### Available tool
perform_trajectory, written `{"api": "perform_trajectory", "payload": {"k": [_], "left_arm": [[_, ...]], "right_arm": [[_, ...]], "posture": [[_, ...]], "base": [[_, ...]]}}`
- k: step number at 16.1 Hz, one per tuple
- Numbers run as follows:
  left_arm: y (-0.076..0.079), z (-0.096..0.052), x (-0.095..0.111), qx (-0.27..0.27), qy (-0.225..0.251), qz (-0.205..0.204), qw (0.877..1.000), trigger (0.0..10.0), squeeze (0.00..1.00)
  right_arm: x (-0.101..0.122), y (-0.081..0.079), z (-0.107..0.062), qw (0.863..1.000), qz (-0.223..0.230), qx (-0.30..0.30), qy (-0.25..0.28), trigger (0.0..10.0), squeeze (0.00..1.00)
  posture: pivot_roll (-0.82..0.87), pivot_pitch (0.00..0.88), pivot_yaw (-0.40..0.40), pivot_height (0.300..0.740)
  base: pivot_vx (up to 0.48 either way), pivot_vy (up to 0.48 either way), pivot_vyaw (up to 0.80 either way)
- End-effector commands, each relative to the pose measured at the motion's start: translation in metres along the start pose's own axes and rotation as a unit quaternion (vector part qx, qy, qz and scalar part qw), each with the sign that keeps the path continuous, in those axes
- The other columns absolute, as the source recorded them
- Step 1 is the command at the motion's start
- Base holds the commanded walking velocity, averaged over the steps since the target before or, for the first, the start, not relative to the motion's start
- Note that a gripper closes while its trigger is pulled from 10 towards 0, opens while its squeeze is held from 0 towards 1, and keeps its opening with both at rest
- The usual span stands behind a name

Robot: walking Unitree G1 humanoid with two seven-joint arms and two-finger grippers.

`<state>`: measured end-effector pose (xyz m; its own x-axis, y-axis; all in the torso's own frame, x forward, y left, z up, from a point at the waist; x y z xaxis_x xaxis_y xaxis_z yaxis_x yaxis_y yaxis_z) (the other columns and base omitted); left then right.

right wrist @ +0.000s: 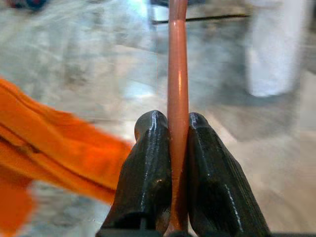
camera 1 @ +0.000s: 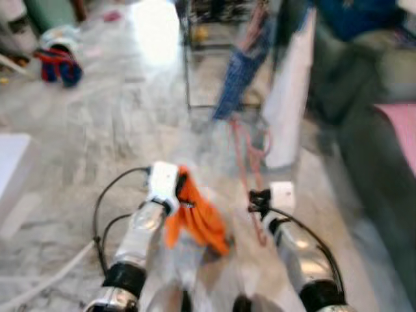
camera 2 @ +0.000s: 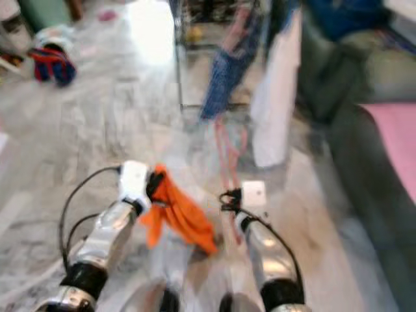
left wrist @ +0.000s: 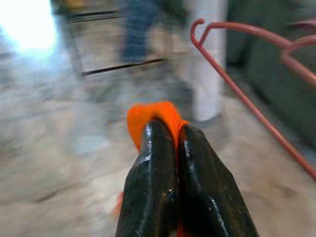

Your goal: Hang hanger

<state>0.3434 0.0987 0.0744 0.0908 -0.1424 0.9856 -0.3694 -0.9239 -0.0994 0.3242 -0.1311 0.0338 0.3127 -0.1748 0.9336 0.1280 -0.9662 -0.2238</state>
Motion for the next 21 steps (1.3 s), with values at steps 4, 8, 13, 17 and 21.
{"api": "perform_trajectory", "payload": {"k": [4,8,13,17,21], "left_arm": [[-0.011,-0.004,0.004,-0.009,0.018,0.024,1.0,10.0,0.0],[-0.038,0.0,0.016,0.001,0.022,0.1,0.995,10.0,0.0],[-0.042,0.003,0.045,-0.076,0.079,0.205,0.973,10.0,0.0],[-0.039,0.004,0.059,-0.147,0.102,0.336,0.924,10.0,0.0],[-0.049,0.011,0.079,-0.178,0.093,0.478,0.855,10.0,0.0]], "right_arm": [[0.0,0.008,-0.005,1.0,-0.009,-0.006,0.002,10.0,0.0],[0.007,0.03,-0.01,0.999,-0.045,-0.014,-0.002,10.0,0.0],[0.029,0.052,-0.019,0.99,-0.136,0.044,-0.008,10.0,0.0],[0.06,0.045,-0.031,0.958,-0.23,0.169,0.007,10.0,0.0],[0.074,0.046,-0.049,0.896,-0.327,0.293,-0.059,10.0,0.0]], "posture": [[0.02,0.188,-0.006,0.74],[0.01,0.2,-0.015,0.74],[0.01,0.217,-0.026,0.74],[0.01,0.193,-0.054,0.74],[0.0,0.188,-0.055,0.74]], "base": [[0.0,0.0,0.0],[0.0,0.0,0.0],[0.0,0.0,0.0],[0.0,0.0,0.0],[0.0,0.0,0.0]]}}
Point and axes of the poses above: a point about 5 cm out from each wrist's last joint towards the gripper, its own z axis pointing out of the wrist towards the gripper, its own x axis along the axis of the wrist's last joint, y = z × x, the point moved 2 cm from there along z, pointing out of the wrist towards the gripper, and after that the axes turned 6 degrees about z, right-handed, at the moved point
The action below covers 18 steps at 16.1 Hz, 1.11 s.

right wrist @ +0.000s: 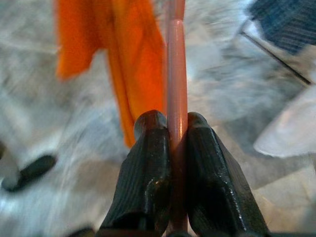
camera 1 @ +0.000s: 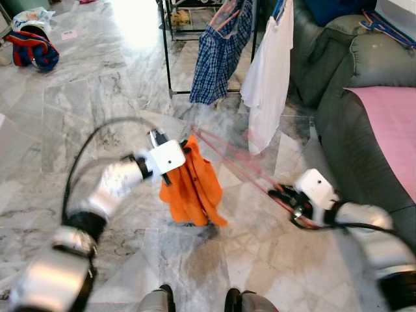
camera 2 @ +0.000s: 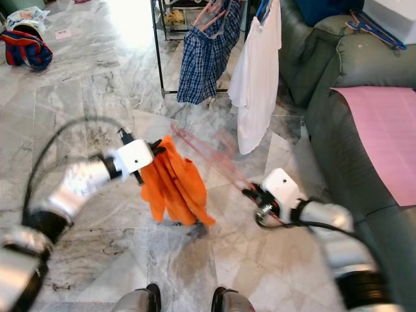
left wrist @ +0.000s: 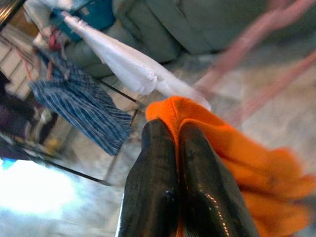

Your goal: Hang hanger

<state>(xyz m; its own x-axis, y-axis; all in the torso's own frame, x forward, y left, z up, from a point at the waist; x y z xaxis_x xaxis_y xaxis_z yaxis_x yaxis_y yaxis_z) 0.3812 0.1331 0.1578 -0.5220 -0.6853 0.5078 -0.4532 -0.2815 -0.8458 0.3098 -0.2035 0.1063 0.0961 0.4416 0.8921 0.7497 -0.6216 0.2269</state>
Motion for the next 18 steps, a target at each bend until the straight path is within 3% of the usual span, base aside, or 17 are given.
{"api": "perform_trajectory", "payload": {"k": [1,4,9,15,18], "left_arm": [[0.002,0.001,0.002,-0.016,0.004,0.032,0.999,10.0,0.0],[-0.02,0.0,-0.006,-0.021,-0.043,0.149,0.988,10.0,0.0],[-0.037,0.002,-0.006,0.004,-0.058,0.236,0.97,10.0,0.0],[-0.047,0.003,0.003,0.05,-0.03,0.265,0.963,10.0,0.0],[-0.052,0.004,0.008,0.073,-0.015,0.256,0.964,10.0,0.0]], "right_arm": [[0.003,-0.005,-0.001,0.999,-0.013,0.034,-0.005,10.0,0.0],[0.001,0.007,-0.02,0.997,-0.042,0.043,-0.041,10.0,0.0],[-0.001,-0.001,-0.03,0.994,-0.039,0.079,-0.061,10.0,0.0],[-0.005,-0.007,-0.041,0.99,-0.014,0.112,-0.08,10.0,0.0],[-0.008,-0.007,-0.039,0.991,-0.008,0.107,-0.082,10.0,0.0]], "posture": [[0.0,0.19,-0.052,0.74],[-0.01,0.202,-0.038,0.74],[-0.02,0.209,-0.024,0.74],[-0.02,0.215,-0.012,0.74],[-0.02,0.215,-0.01,0.74]], "base": [[0.0,0.0,0.0],[0.0,0.0,0.0],[0.0,0.0,0.0],[0.0,0.0,0.0],[0.0,0.0,0.0]]}}
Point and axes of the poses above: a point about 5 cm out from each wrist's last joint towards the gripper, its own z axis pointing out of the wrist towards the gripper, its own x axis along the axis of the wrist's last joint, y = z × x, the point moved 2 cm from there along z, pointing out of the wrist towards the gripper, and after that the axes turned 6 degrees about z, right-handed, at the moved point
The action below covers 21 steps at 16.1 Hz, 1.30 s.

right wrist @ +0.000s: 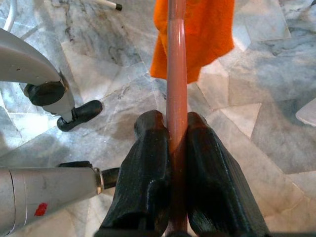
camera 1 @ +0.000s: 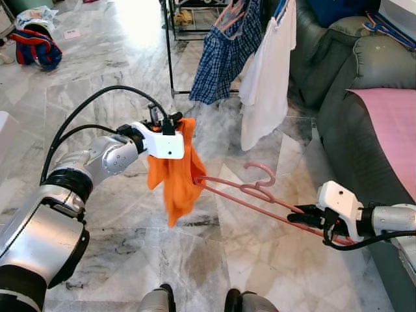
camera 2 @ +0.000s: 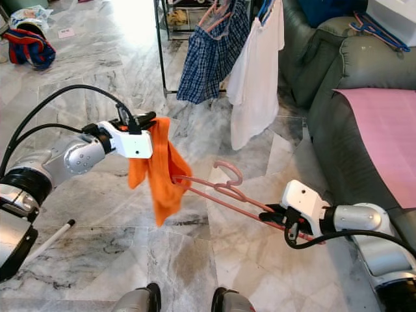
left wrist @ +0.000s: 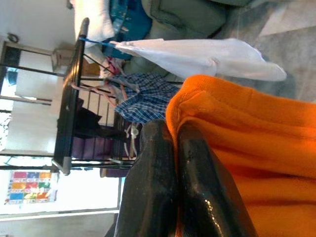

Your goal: Hang hanger

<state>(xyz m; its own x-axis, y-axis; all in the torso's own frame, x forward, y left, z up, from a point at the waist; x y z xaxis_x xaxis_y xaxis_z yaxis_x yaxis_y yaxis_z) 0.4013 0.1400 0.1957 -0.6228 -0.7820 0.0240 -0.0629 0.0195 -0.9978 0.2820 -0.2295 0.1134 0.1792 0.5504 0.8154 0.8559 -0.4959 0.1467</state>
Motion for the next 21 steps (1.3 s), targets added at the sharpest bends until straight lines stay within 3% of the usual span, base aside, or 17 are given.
{"api": "perform_trajectory", "payload": {"k": [1,4,7,10,12,15,19,20,21], "left_arm": [[-0.009,0.002,0.003,0.018,0.017,0.0,1.0,10.0,0.0],[-0.007,0.001,0.007,0.023,0.032,-0.009,0.999,10.0,0.0],[-0.015,-0.001,0.014,0.059,0.061,-0.032,0.996,10.0,0.0],[-0.004,-0.009,0.009,0.06,0.053,-0.047,0.996,10.0,0.0],[-0.007,-0.012,0.008,0.078,0.054,-0.055,0.994,10.0,0.0],[-0.009,-0.008,0.023,0.111,0.086,-0.064,0.988,10.0,0.0],[-0.014,0.004,0.066,0.162,0.177,-0.081,0.968,10.0,0.0],[-0.008,0.008,0.075,0.147,0.193,-0.077,0.967,10.0,0.0],[-0.003,0.01,0.085,0.139,0.21,-0.078,0.965,10.0,0.0]], "right_arm": [[-0.001,-0.003,0.004,1.0,-0.003,0.01,-0.004,10.0,0.0],[0.0,-0.001,0.011,1.0,0.014,-0.002,0.009,10.0,0.0],[-0.018,0.008,0.021,0.996,0.076,-0.042,0.014,10.0,0.0],[-0.036,0.015,0.027,0.986,0.14,-0.092,0.011,10.0,0.0],[-0.046,0.019,0.029,0.974,0.197,-0.114,0.016,10.0,0.0],[-0.059,0.025,0.04,0.946,0.278,-0.166,0.023,10.0,0.0],[-0.028,0.014,0.075,0.926,0.345,-0.113,0.103,10.0,0.0],[-0.019,0.007,0.083,0.933,0.332,-0.081,0.114,10.0,0.0],[-0.01,0.002,0.09,0.928,0.343,-0.06,0.133,10.0,0.0]], "posture": [[-0.01,0.216,-0.009,0.74],[-0.01,0.215,-0.008,0.74],[0.0,0.219,-0.009,0.74],[0.01,0.221,-0.009,0.74],[0.02,0.223,-0.016,0.74],[0.03,0.228,-0.018,0.74],[0.03,0.225,-0.017,0.74],[0.03,0.224,-0.016,0.74],[0.03,0.222,-0.015,0.74]], "base": [[0.0,0.0,0.0],[0.0,0.0,0.0],[0.0,0.0,0.0],[0.0,0.0,0.0],[0.0,0.0,0.0],[0.0,0.0,0.0],[0.0,0.0,0.0],[0.0,0.0,0.0],[0.0,0.0,0.0]]}}
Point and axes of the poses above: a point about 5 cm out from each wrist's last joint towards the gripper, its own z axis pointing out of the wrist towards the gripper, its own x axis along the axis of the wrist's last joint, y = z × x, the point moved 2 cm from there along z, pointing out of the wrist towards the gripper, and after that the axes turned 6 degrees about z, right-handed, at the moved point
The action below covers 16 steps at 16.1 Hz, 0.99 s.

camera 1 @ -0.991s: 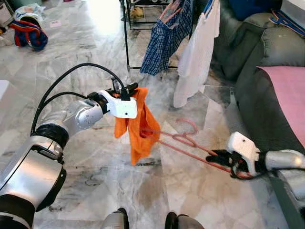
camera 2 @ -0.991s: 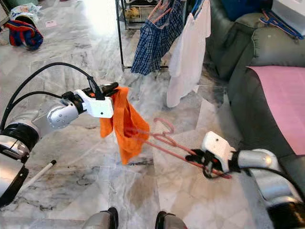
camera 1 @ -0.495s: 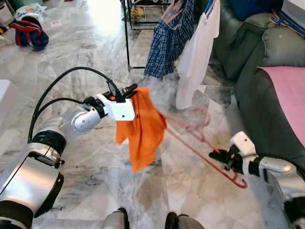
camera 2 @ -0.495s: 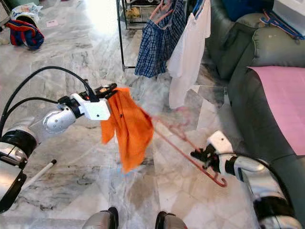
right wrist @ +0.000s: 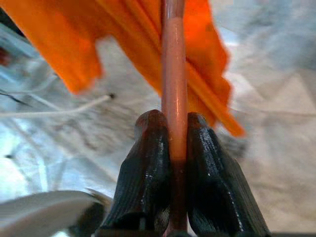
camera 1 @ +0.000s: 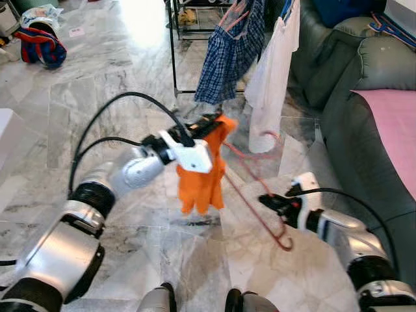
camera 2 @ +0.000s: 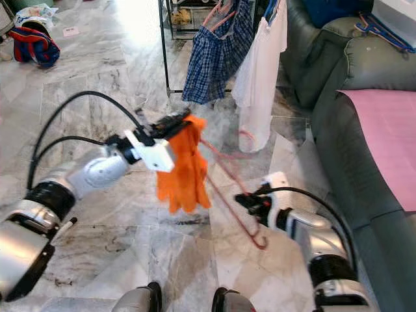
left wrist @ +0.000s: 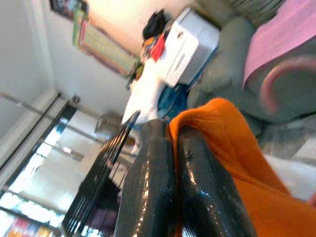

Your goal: Hang hanger

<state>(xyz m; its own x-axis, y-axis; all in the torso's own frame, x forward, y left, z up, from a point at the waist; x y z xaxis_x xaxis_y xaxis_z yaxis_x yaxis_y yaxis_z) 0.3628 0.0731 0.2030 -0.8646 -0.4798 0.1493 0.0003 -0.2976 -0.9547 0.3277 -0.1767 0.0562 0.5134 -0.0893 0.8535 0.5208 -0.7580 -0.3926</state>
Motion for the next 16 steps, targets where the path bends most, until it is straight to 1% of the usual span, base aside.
{"api": "perform_trajectory", "payload": {"k": [1,2,4,5,6,7,8,9,10,11,12,13,14,15,16], "left_arm": [[0.009,0.004,0.015,-0.007,0.041,-0.014,0.999,10.0,0.0],[0.009,0.004,0.017,-0.007,0.044,-0.016,0.999,10.0,0.0],[0.016,0.004,0.025,-0.008,0.063,-0.029,0.998,10.0,0.0],[0.018,0.002,0.029,-0.006,0.069,-0.034,0.997,10.0,0.0],[0.024,-0.003,0.032,-0.007,0.073,-0.049,0.996,10.0,0.0],[0.032,-0.008,0.034,-0.013,0.069,-0.061,0.996,10.0,0.0],[0.037,-0.013,0.032,-0.017,0.059,-0.07,0.996,10.0,0.0],[0.05,-0.023,0.028,-0.032,0.032,-0.09,0.995,10.0,0.0],[0.058,-0.029,0.026,-0.039,0.012,-0.102,0.994,10.0,0.0],[0.07,-0.035,0.023,-0.049,-0.012,-0.116,0.992,10.0,0.0],[0.073,-0.037,0.023,-0.052,-0.019,-0.12,0.991,10.0,0.0],[0.079,-0.039,0.02,-0.055,-0.042,-0.129,0.989,10.0,0.0],[0.084,-0.041,0.019,-0.056,-0.058,-0.134,0.988,10.0,0.0],[0.088,-0.043,0.016,-0.056,-0.078,-0.141,0.985,10.0,0.0],[0.093,-0.044,0.012,-0.054,-0.104,-0.152,0.982,10.0,0.0]], "right_arm": [[0.003,-0.005,0.007,0.998,0.051,0.007,0.023,10.0,0.0],[0.003,-0.005,0.008,0.998,0.061,0.006,0.028,10.0,0.0],[0.01,-0.007,0.012,0.992,0.112,0.01,0.063,10.0,0.0],[0.012,-0.004,0.012,0.987,0.142,-0.002,0.081,10.0,0.0],[0.018,0.009,0.009,0.974,0.183,-0.057,0.118,10.0,0.0],[0.023,0.023,0.003,0.96,0.211,-0.111,0.149,10.0,0.0],[0.029,0.031,-0.003,0.949,0.224,-0.137,0.173,10.0,0.0],[0.047,0.038,-0.012,0.933,0.243,-0.145,0.222,10.0,0.0],[0.061,0.036,-0.014,0.928,0.248,-0.128,0.247,10.0,0.0],[0.081,0.025,-0.013,0.928,0.242,-0.086,0.269,10.0,0.0],[0.085,0.021,-0.012,0.93,0.236,-0.074,0.271,10.0,0.0],[0.095,0.002,-0.006,0.942,0.211,-0.029,0.26,10.0,0.0],[0.1,-0.012,-0.002,0.949,0.19,0.002,0.25,10.0,0.0],[0.106,-0.031,0.001,0.955,0.167,0.041,0.242,10.0,0.0],[0.114,-0.054,0.002,0.955,0.154,0.092,0.238,10.0,0.0]], "posture": [[0.03,0.223,-0.015,0.74],[0.03,0.223,-0.015,0.74],[0.03,0.224,-0.012,0.74],[0.03,0.225,-0.013,0.74],[0.03,0.226,-0.011,0.74],[0.03,0.227,-0.009,0.74],[0.03,0.228,-0.009,0.74],[0.03,0.231,-0.006,0.74],[0.03,0.231,-0.006,0.74],[0.03,0.232,-0.007,0.74],[0.03,0.232,-0.007,0.74],[0.03,0.233,-0.008,0.74],[0.03,0.233,-0.009,0.74],[0.02,0.233,-0.011,0.74],[0.02,0.235,-0.013,0.74]], "base": [[0.0,0.0,0.0],[0.0,0.0,0.0],[0.0,0.0,0.0],[0.0,0.0,0.0],[0.0,0.0,0.0],[0.0,0.0,0.0],[0.0,0.0,0.0],[0.0,0.0,0.0],[0.0,0.0,0.0],[0.0,0.0,0.0],[0.0,0.0,0.0],[0.0,0.0,0.0],[0.0,0.0,0.0],[0.0,0.0,0.0],[0.0,0.0,0.0]]}}
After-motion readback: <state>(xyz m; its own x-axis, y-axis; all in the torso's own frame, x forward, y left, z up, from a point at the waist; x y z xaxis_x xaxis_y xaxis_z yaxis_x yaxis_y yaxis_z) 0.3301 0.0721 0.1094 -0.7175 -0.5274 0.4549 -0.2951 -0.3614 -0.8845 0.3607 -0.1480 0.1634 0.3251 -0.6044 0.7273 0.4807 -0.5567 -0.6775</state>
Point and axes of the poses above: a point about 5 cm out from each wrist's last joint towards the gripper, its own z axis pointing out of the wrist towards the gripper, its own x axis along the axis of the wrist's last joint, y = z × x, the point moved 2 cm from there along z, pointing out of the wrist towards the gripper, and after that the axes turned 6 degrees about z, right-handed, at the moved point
